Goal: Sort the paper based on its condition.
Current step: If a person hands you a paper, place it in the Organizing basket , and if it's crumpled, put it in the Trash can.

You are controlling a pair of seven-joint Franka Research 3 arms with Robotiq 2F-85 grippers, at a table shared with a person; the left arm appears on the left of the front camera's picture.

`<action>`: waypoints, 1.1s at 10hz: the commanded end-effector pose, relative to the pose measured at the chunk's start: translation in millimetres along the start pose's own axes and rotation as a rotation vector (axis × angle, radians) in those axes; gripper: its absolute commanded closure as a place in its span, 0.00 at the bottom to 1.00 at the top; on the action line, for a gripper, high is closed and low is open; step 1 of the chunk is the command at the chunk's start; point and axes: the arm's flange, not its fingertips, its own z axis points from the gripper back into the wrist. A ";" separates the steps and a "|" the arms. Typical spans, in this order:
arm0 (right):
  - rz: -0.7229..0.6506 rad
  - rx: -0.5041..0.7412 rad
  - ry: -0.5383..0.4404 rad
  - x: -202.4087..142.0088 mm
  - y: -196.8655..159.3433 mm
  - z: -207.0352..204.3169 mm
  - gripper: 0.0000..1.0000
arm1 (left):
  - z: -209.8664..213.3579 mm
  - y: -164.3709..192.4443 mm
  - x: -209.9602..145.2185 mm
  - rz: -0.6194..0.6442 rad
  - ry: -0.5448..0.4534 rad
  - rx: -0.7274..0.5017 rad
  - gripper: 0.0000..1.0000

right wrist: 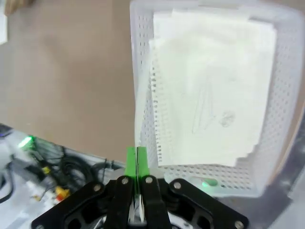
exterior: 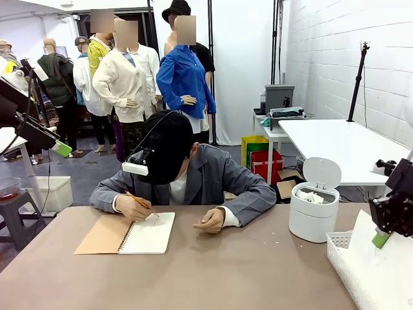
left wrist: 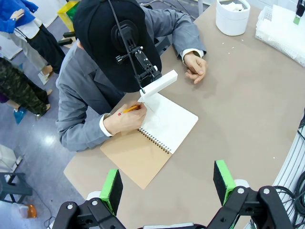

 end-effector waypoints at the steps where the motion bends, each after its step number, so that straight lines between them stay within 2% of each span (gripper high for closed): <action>1: -0.051 -0.012 -0.001 -5.9 -3.3 -14.2 1.00 | 0.3 1.7 -0.1 0.002 -0.006 0.002 0.00; 2: -0.083 -0.031 0.010 -5.3 -10.2 -21.4 0.89 | 0.3 1.7 -0.1 0.002 -0.006 0.002 0.00; 6: -0.092 -0.088 -0.004 -11.7 -12.4 -21.0 0.13 | 0.3 1.7 -0.1 0.002 -0.006 0.002 0.00; 7: -0.069 -0.132 -0.018 -11.6 -9.8 -14.0 0.00 | 0.3 1.7 -0.1 0.002 -0.006 0.002 0.00; 11: 0.016 -0.312 -0.099 -5.8 -12.0 17.4 0.00 | 0.3 1.7 -0.1 0.002 -0.006 0.002 0.00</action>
